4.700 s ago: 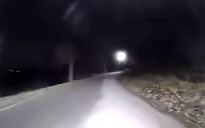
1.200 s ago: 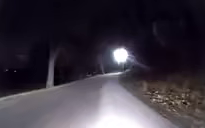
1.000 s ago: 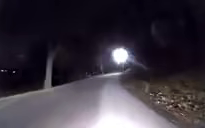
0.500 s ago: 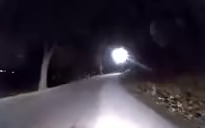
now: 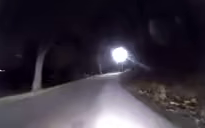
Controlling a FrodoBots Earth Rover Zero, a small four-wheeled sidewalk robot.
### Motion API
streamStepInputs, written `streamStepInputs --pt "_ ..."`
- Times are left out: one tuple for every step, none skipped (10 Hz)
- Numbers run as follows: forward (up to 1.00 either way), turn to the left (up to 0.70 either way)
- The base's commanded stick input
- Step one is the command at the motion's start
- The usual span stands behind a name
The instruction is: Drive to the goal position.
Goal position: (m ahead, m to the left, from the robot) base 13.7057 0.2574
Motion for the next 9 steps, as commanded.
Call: streamStepInputs --pt "1.0 0.0" --pt "1.0 0.0" --pt "1.0 0.0" --pt "1.0 0.0" --pt "1.0 0.0" --pt "1.0 0.0" --pt "1.0 0.0" --pt "1.0 0.0" --pt "1.0 0.0"
